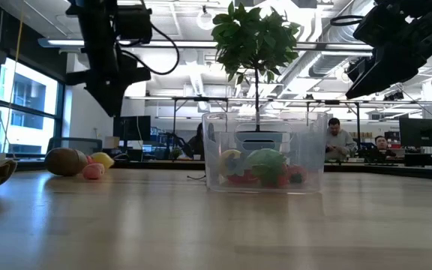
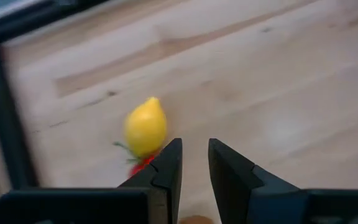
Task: Pick and placing Produce into tupperware
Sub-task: Put the lemon into the transparent container
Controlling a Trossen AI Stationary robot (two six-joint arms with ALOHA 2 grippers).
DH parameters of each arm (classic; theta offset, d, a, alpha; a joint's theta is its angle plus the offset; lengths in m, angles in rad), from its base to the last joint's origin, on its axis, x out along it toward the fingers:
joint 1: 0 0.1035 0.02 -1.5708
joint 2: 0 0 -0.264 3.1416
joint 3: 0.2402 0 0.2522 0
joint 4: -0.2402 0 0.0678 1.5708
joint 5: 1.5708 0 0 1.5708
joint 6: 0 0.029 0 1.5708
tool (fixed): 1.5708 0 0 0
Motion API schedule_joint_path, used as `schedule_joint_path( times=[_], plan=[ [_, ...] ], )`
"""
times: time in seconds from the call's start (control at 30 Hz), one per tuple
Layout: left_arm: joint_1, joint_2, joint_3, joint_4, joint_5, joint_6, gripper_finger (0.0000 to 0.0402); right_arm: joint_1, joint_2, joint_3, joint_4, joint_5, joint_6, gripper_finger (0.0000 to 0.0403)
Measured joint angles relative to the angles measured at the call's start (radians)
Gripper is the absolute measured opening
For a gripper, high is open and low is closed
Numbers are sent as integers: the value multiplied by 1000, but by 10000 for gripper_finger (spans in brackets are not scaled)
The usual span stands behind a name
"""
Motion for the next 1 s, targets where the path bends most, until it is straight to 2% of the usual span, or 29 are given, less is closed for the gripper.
schedule_joint_path(
  times=[0.1,0.23,0.37,0.53,0.63,0.87,1.0],
  plan=[
    [11,0,0,-37,-43,6,69,0,0,0,0,0,0,73],
    [40,9,0,-65,-33,33,69,0,0,0,0,0,0,73],
    [71,52,0,-75,26,34,69,0,0,0,0,0,0,73],
    [150,122,0,-56,171,24,69,0,0,0,0,0,0,73],
    [186,145,0,-22,223,22,69,0,0,0,0,0,0,73],
    [242,147,0,-44,232,14,70,0,0,0,0,0,0,73],
    [276,147,0,-46,226,38,96,0,0,0,0,0,0,73]
  ],
)
